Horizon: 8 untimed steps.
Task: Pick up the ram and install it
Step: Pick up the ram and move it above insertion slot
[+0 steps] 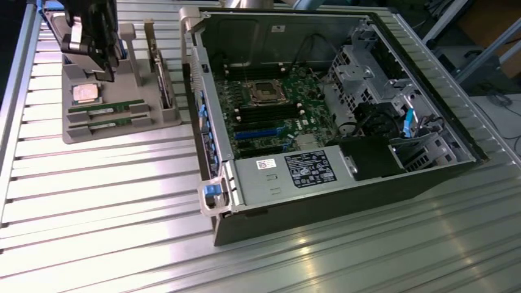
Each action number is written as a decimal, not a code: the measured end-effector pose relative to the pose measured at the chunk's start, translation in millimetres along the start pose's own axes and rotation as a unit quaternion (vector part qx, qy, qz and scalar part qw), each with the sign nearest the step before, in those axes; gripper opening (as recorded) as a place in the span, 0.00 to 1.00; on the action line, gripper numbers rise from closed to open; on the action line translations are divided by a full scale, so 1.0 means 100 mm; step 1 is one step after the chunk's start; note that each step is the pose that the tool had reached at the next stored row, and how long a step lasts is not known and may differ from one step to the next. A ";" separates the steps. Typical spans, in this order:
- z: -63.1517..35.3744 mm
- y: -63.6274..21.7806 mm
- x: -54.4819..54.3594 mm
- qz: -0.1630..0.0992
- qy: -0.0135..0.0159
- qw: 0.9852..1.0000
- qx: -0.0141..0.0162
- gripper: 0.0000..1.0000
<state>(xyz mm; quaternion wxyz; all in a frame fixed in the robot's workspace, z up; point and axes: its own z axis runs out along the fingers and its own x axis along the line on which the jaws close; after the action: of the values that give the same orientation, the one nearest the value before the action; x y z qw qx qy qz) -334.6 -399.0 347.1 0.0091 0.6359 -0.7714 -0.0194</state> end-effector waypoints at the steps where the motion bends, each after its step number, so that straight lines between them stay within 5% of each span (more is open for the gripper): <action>1: 0.005 0.000 0.00 0.000 0.000 1.000 0.000 0.36; 8: 0.052 -0.002 0.00 0.000 0.000 1.000 0.000 0.36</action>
<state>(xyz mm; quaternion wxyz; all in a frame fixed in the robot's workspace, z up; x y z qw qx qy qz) -334.6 -398.9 341.9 0.0091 0.6359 -0.7715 -0.0194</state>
